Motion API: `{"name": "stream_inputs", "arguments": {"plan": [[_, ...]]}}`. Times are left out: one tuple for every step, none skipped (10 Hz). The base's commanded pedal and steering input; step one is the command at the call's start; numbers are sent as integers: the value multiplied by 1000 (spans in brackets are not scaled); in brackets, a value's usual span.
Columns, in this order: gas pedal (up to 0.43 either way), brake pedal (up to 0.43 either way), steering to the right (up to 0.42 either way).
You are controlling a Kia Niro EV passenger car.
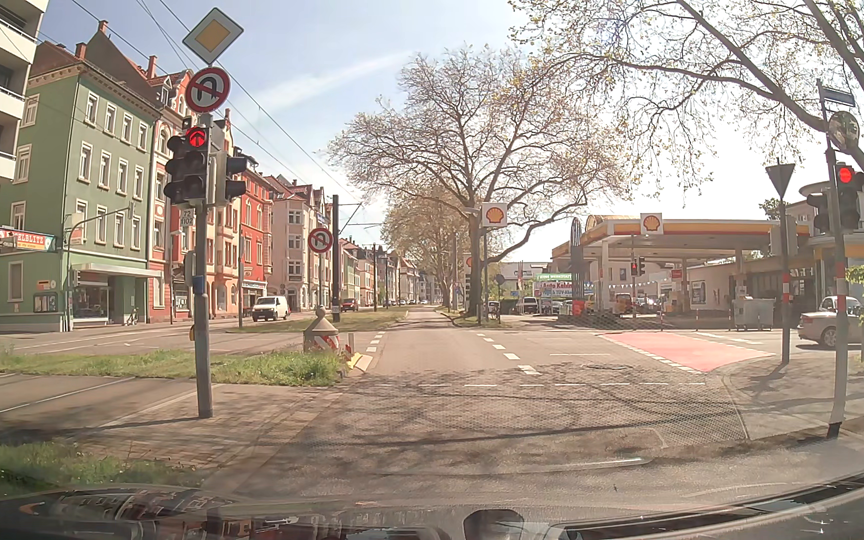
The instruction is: Follow the waypoints while adhering to traffic rules and regulations
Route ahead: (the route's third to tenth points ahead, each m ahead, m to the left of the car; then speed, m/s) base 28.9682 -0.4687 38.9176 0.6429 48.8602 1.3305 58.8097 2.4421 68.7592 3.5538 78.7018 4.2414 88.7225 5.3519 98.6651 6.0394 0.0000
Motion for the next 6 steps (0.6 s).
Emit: {"name": "stream_inputs", "arguments": {"plan": [[0,220,-3],[0,220,-3],[0,220,-3],[0,220,-3],[0,220,-3],[0,220,-3]]}}
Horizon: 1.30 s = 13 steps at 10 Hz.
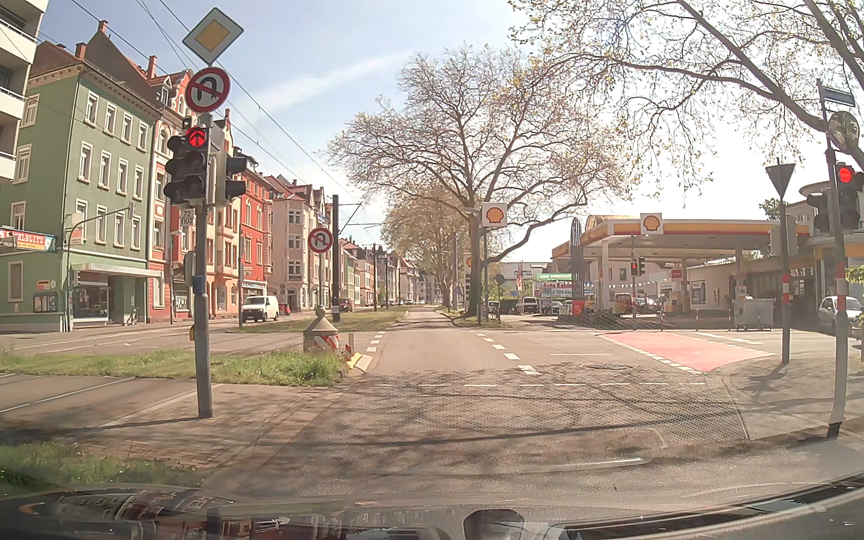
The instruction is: Follow the waypoints while adhering to traffic rules and regulations
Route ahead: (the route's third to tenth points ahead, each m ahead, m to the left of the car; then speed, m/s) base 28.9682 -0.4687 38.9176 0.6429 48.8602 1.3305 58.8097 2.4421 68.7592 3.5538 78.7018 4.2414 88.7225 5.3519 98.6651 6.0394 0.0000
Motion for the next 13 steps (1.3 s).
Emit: {"name": "stream_inputs", "arguments": {"plan": [[0,220,-3],[0,220,-3],[0,220,-3],[0,220,-3],[0,220,-3],[0,220,-3],[0,220,-3],[0,220,-3],[0,220,-3],[0,220,-3],[0,220,-3],[0,226,-3],[0,226,-3]]}}
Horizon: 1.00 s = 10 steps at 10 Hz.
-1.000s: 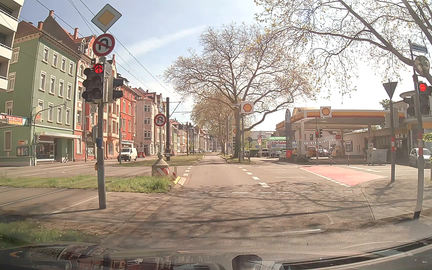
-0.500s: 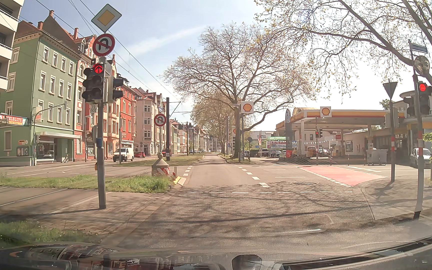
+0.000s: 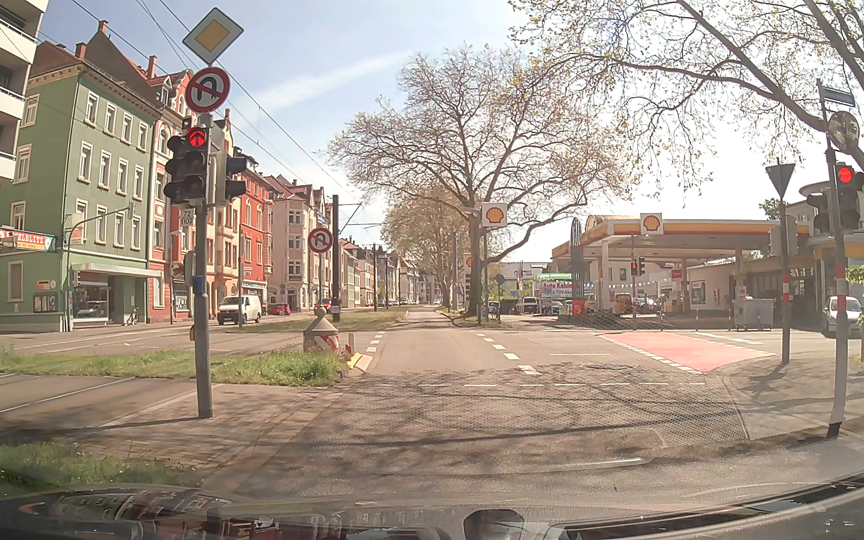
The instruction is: Follow the waypoints while adhering to traffic rules and regulations
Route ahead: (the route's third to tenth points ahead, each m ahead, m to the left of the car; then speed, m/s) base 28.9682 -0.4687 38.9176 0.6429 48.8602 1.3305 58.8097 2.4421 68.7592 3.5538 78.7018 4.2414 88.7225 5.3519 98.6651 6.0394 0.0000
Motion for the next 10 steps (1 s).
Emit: {"name": "stream_inputs", "arguments": {"plan": [[0,226,-3],[0,220,-3],[0,220,-3],[0,220,-3],[0,220,-3],[0,226,-3],[0,226,-3],[0,220,-3],[0,220,-3],[0,220,-3]]}}
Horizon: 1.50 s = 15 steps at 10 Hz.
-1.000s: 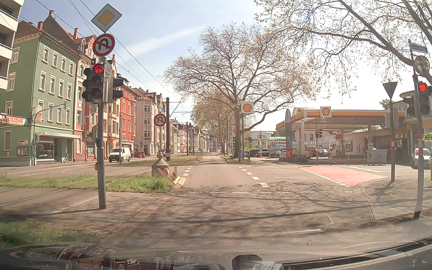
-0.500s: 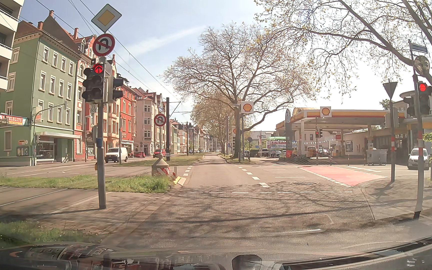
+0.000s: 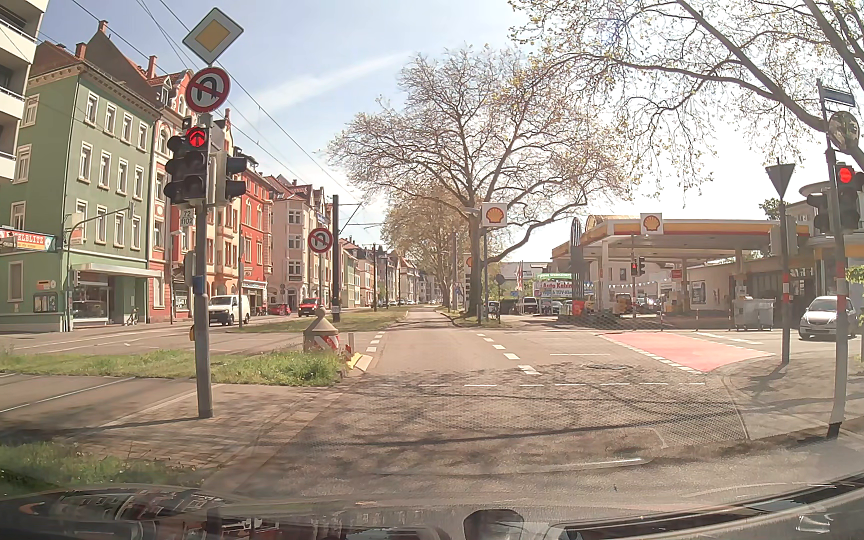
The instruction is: Follow the waypoints while adhering to traffic rules and regulations
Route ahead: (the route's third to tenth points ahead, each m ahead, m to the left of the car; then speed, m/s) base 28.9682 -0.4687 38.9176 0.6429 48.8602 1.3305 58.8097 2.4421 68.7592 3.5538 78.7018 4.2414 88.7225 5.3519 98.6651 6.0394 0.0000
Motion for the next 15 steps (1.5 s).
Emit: {"name": "stream_inputs", "arguments": {"plan": [[0,220,-3],[0,220,-2],[0,220,-3],[0,220,-3],[0,226,-3],[0,220,-3],[0,220,-3],[0,226,-3],[0,226,-3],[0,220,-3],[0,220,-3],[0,226,-3],[0,220,-2],[0,226,-3],[0,220,-3]]}}
